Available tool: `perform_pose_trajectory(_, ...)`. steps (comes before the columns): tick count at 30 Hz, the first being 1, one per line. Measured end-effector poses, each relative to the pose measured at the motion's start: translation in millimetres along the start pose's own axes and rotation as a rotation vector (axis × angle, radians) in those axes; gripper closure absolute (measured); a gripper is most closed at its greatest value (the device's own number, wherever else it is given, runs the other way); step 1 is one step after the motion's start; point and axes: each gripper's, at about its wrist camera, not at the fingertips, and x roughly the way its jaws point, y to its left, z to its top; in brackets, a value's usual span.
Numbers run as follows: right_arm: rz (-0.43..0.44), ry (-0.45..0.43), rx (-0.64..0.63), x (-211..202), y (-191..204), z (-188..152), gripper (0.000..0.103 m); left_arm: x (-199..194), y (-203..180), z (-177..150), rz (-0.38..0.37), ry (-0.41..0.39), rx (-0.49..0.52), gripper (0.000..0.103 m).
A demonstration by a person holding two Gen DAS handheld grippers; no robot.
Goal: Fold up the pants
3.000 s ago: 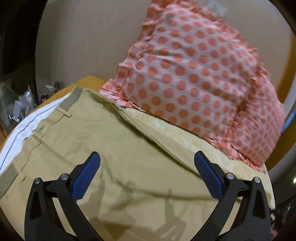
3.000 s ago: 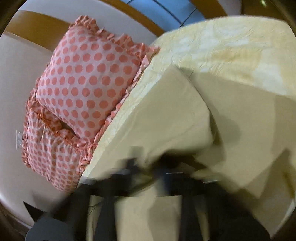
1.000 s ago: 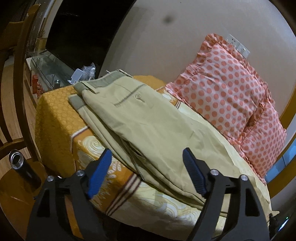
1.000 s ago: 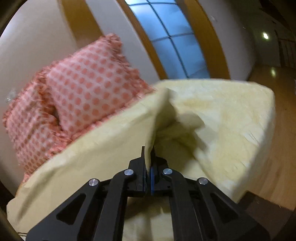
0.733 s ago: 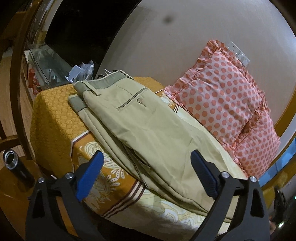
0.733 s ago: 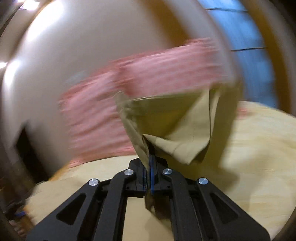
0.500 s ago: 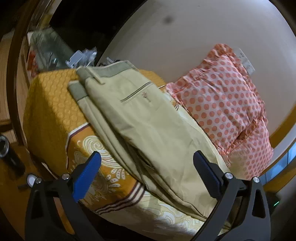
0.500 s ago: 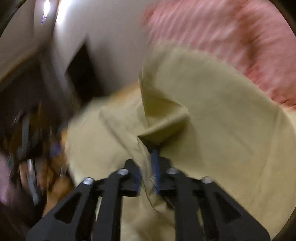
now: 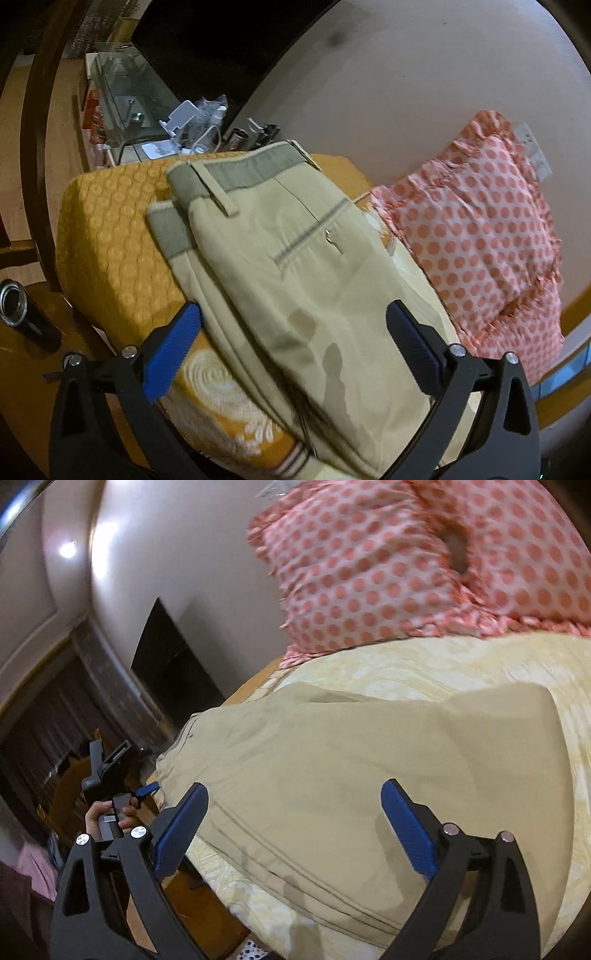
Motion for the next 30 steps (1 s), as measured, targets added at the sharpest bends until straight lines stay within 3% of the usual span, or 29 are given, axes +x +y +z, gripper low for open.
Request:
perform_pose_trajectory(2,0.008,0.001,0.016,2,0,-5,0.006,5,1,7,0.033,0.002,-0.025,0.012)
perform_pose_trajectory(3,0.010,0.000,0.020,6,-2,-3,0.006,8,2,11,0.046,0.003,-0.037,0.027)
perform_pose_trajectory(4,0.014,-0.002,0.023,5,-4,-6,0.006,10,4,13,0.054,0.011,-0.049,0.057)
perform_pose_trajectory(5,0.020,-0.006,0.027,4,-6,-7,0.006,19,8,16,0.071,0.045,-0.074,0.077)
perform_pose_trajectory(6,0.023,-0.010,0.031,6,-10,-5,0.006,23,10,17,0.081,0.055,-0.082,0.086)
perform_pose_trajectory(8,0.031,-0.026,0.037,0,-15,-6,0.006,25,2,18,0.102,0.038,-0.026,0.090)
perform_pose_trajectory(10,0.032,-0.051,0.048,-10,-22,-5,0.006,18,-25,16,0.155,-0.001,0.113,0.093)
perform_pose_trajectory(12,0.026,-0.093,0.066,-22,-32,-1,0.006,3,-59,17,0.124,-0.058,0.215,0.094)
perform_pose_trajectory(16,-0.024,-0.173,0.118,-50,-53,3,0.006,-34,-161,-2,-0.046,-0.139,0.493,0.097)
perform_pose_trajectory(19,-0.062,-0.236,0.182,-73,-71,4,0.006,-53,-241,-55,-0.214,-0.140,0.747,0.097)
perform_pose_trajectory(21,-0.077,-0.283,0.242,-91,-85,2,0.006,-63,-285,-114,-0.378,-0.084,0.932,0.096)
perform_pose_trajectory(24,-0.081,-0.335,0.337,-112,-103,-1,0.006,-56,-311,-195,-0.505,0.060,1.132,0.095)
perform_pose_trajectory(27,-0.076,-0.342,0.402,-121,-118,-2,0.006,-28,-306,-273,-0.520,0.263,1.318,0.094)
perform_pose_trajectory(29,-0.065,-0.308,0.427,-117,-125,1,0.006,-13,-294,-295,-0.497,0.365,1.361,0.090)
perform_pose_trajectory(30,-0.061,-0.278,0.439,-112,-128,3,0.006,-13,-286,-300,-0.497,0.378,1.370,0.087)
